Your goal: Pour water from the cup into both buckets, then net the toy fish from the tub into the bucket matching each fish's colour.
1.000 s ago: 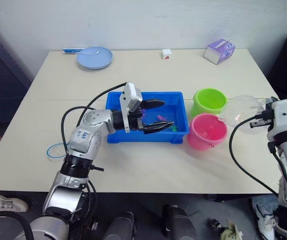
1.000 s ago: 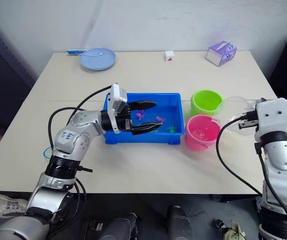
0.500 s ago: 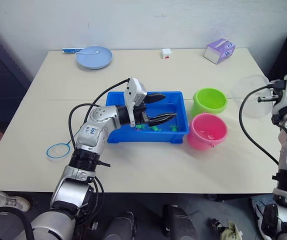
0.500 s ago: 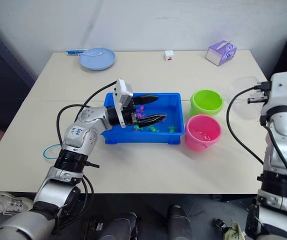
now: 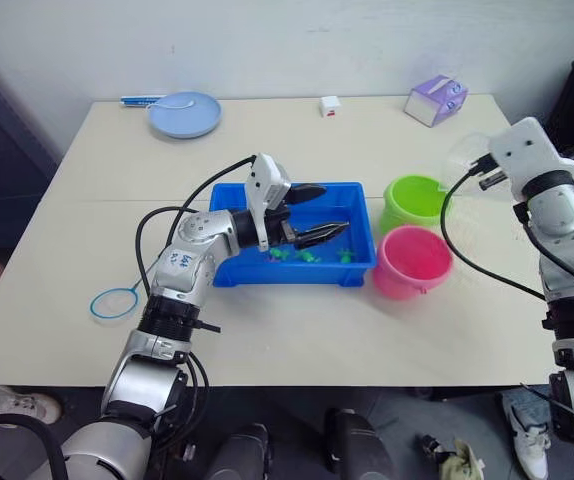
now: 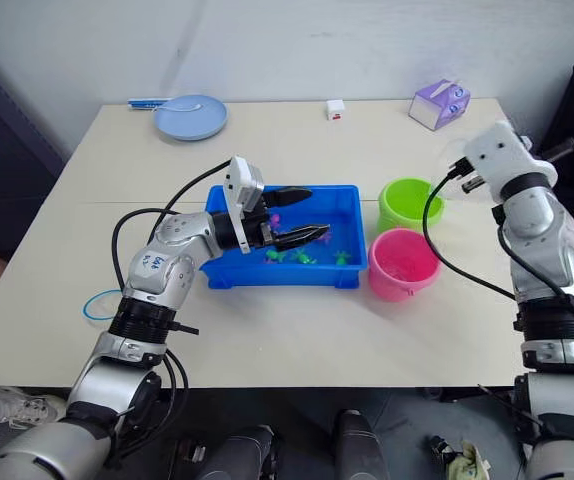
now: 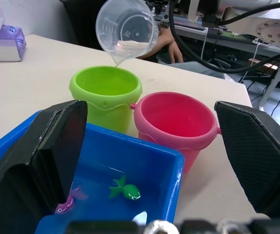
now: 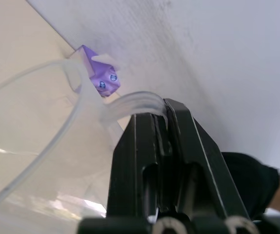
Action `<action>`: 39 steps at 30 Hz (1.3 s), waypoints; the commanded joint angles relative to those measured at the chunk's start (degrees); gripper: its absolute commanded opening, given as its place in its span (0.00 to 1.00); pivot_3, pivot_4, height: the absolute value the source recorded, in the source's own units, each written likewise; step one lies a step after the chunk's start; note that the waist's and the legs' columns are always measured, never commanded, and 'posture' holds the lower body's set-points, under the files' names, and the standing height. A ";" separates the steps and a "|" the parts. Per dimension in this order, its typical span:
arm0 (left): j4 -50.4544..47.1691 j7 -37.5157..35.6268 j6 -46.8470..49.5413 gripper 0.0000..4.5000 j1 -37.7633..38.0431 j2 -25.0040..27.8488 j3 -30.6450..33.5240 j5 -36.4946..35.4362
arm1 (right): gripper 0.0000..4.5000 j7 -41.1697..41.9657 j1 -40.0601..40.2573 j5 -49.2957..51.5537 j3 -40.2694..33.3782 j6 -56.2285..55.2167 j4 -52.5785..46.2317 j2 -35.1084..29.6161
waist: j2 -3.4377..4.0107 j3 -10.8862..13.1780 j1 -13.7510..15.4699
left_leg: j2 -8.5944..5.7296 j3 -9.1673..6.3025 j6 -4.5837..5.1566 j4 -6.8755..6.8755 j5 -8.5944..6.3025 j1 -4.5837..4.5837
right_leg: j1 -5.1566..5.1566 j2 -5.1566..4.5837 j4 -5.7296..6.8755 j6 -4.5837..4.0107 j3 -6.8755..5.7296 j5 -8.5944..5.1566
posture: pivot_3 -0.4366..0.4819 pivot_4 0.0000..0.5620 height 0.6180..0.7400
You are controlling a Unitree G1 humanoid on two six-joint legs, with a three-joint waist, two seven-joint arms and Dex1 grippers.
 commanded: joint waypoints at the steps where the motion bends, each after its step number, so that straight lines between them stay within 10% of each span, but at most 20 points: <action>1: -2.45 0.42 -0.77 1.00 -0.39 0.13 1.12 -0.13 | 0.16 -2.14 -2.02 -3.79 0.84 -4.33 -0.38 -2.25 | 0.00 0.00 -0.18 | 0.01 0.00 0.00 -0.01 0.00 0.00 | 0.00 0.01 0.01 0.00 0.00 0.00 | 0.48 0.27 1.00; 22: -4.79 1.44 0.40 1.00 0.82 -0.08 1.74 -0.82 | 0.16 -7.76 -5.08 -21.02 8.38 -14.67 -0.01 -6.17 | 0.00 0.00 -0.19 | 0.01 0.01 -0.01 -0.01 0.00 -0.03 | -0.07 0.02 -0.01 0.00 0.01 0.00 | 0.48 0.27 1.00; 39: -16.09 -11.78 14.15 1.00 3.40 7.46 3.24 -14.30 | 0.16 -3.83 15.56 29.91 -36.77 30.34 -32.02 18.75 | 0.07 -0.04 -0.16 | 0.12 -0.14 -0.02 0.04 0.00 -0.06 | 0.03 0.06 0.07 0.05 -0.05 0.03 | 0.48 0.27 1.00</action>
